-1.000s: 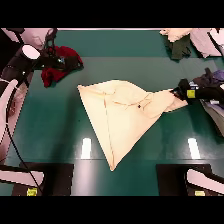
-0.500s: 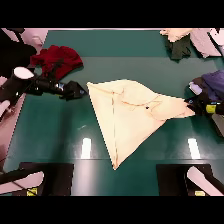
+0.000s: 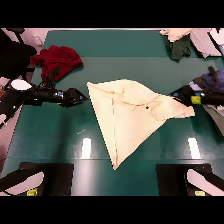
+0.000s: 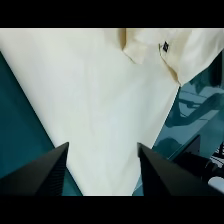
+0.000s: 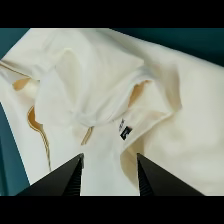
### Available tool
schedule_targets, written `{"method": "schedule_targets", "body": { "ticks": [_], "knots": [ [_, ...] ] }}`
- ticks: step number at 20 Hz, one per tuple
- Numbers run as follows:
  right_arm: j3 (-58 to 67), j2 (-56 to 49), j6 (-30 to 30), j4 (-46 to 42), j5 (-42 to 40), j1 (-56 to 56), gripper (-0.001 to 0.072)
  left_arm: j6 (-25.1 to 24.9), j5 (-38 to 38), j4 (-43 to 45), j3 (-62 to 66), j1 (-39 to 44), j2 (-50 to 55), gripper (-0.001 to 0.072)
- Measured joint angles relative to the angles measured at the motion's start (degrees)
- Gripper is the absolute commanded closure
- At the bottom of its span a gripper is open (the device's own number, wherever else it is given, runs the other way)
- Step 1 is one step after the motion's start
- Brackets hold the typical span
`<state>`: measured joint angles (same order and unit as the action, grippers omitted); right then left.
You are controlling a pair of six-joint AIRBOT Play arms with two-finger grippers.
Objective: Fold the shirts.
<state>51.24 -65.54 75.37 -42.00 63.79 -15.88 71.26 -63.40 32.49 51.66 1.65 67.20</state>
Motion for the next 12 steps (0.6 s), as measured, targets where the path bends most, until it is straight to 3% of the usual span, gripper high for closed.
{"method": "schedule_targets", "body": {
  "ticks": [5, 12],
  "knots": [
    [11.91, -17.51, -1.38, -0.39, 2.6, 3.69, 0.0306, 0.09, 0.0, 0.04, -0.35, 0.04, -0.22, 0.0208],
    [23.34, -25.75, -1.42, -6.54, 7.65, 4.59, 0.0306, -0.68, 0.37, -0.11, -0.39, 0.07, -0.22, 0.0208]
  ]
}}
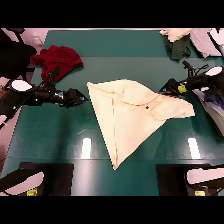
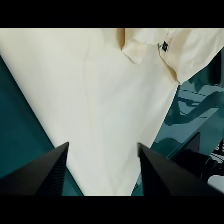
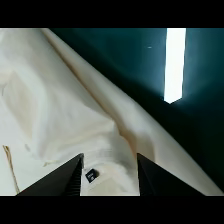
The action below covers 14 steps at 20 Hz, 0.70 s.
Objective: Fold the shirts.
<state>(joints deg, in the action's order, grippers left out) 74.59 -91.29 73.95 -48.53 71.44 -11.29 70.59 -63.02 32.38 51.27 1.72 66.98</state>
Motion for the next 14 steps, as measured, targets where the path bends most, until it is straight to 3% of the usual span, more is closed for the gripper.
{"method": "schedule_targets", "body": {
  "ticks": [4, 8, 14],
  "knots": [
    [1.92, 1.92, 0.52, 0.85, 4.83, 1.92, 0.0306, -0.13, 1.2, -0.09, 0.0, 0.0, 0.0, 0.0207],
    [-3.91, 5.14, 2.1, -0.5, 4.33, 6.38, 0.0306, -0.35, 1.99, -0.28, -0.02, -0.02, 0.0, 0.0208],
    [-15.19, 6.29, 4.5, 8.22, -11.19, 14.93, 0.0297, -0.59, 2.12, -0.31, -0.02, -0.02, 0.0, 0.0208]
  ]
}}
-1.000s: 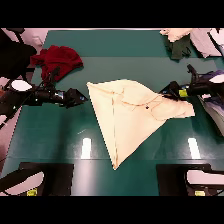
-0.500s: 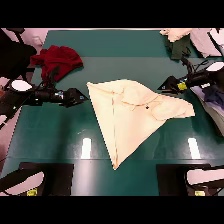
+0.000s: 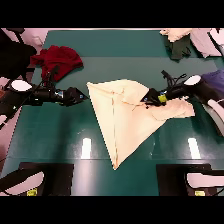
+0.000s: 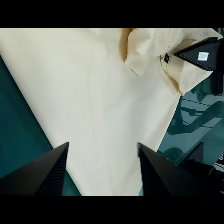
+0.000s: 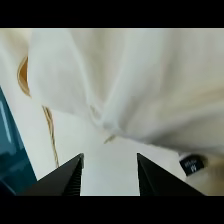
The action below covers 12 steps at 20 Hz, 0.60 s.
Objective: Fold the shirts.
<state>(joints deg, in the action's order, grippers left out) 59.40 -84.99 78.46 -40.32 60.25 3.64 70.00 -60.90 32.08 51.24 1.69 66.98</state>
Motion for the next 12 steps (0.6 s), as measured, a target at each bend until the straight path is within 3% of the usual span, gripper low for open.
{"method": "schedule_targets", "body": {
  "ticks": [2, 6, 9, 11, 12],
  "knots": [
    [-2.08, 0.11, 1.84, 1.31, -3.87, 1.99, 0.0146, 0.0, -0.63, 0.0, 0.0, 0.0, 0.0, 0.0208],
    [-3.8, 0.17, 5.81, 0.24, -8.63, 3.61, 0.0127, -0.22, -1.29, 0.0, 0.0, 0.0, 0.0, 0.0208],
    [-4.2, 0.2, 8.02, 0.39, -12.76, 4.09, 0.0156, -0.68, -1.51, -0.31, 0.0, 0.0, 0.0, 0.0208],
    [-4.28, 0.2, 8.66, 2.49, -15.21, 4.24, 0.029, -0.9, -1.64, -0.63, 0.0, 0.0, 0.0, 0.0208],
    [-4.31, 0.2, 8.98, 3.61, -16.24, 4.26, 0.0306, -0.92, -1.64, -0.63, 0.0, 0.02, 0.0, 0.0208]
  ]
}}
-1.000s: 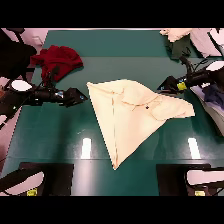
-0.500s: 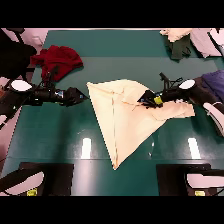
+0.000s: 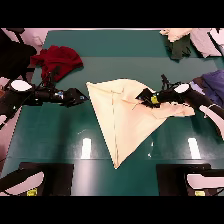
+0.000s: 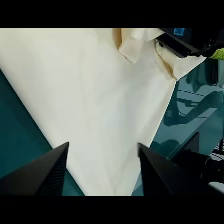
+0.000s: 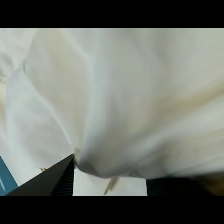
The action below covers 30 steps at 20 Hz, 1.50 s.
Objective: Fold the shirts.
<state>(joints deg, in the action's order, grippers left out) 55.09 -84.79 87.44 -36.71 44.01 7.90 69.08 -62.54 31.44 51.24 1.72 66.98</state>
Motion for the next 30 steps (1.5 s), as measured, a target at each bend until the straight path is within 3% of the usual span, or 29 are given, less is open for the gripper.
{"method": "schedule_targets", "body": {
  "ticks": [2, 4, 7, 9, 13, 20, 26, 27, 28, 30],
  "knots": [
    [0.0, 0.0, 0.2, 2.14, -1.38, 0.09, 0.0408, -0.15, 0.09, -0.04, 0.0, 0.0, 0.0, 0.0208],
    [0.42, 0.0, 0.37, 3.65, -2.36, 0.17, 0.0427, -0.33, 0.46, -0.17, 0.0, 0.0, 0.0, 0.0208],
    [1.66, 0.0, 0.5, 4.92, -3.17, 0.68, 0.0532, -0.46, 1.16, -0.2, 0.0, 0.0, 0.0, 0.0208],
    [2.32, -0.02, 0.52, 5.25, -4.2, 1.18, 0.0685, -0.55, 1.51, -0.2, 0.0, -0.02, 0.0, 0.0208],
    [2.89, -0.59, 0.48, 5.99, -5.62, 1.6, 0.0685, -0.61, 3.98, 0.39, 0.0, 0.2, 0.0, 0.0207],
    [3.04, 2.54, -1.75, 6.45, -4.22, 1.36, 0.0686, 1.25, 23.67, 5.11, 4.39, 9.97, 8.0, 0.0208],
    [3.04, 3.58, -2.64, 3.89, -0.66, 1.36, 0.0686, 5.62, 25.09, 30.12, 22.05, 21.86, 21.29, 0.0206],
    [3.04, 3.63, -2.78, 3.45, -0.35, 1.36, 0.0685, 6.97, 25.27, 35.1, 24.55, 22.91, 22.05, 0.018],
    [3.04, 3.67, -2.95, 3.15, 0.0, 1.36, 0.0686, 8.0, 25.29, 40.04, 26.62, 23.71, 22.64, 0.009],
    [3.04, 3.69, -3.19, 2.71, 0.48, 1.36, 0.0686, 8.11, 24.92, 47.98, 29.92, 24.81, 23.82, 0.0073]
  ]
}}
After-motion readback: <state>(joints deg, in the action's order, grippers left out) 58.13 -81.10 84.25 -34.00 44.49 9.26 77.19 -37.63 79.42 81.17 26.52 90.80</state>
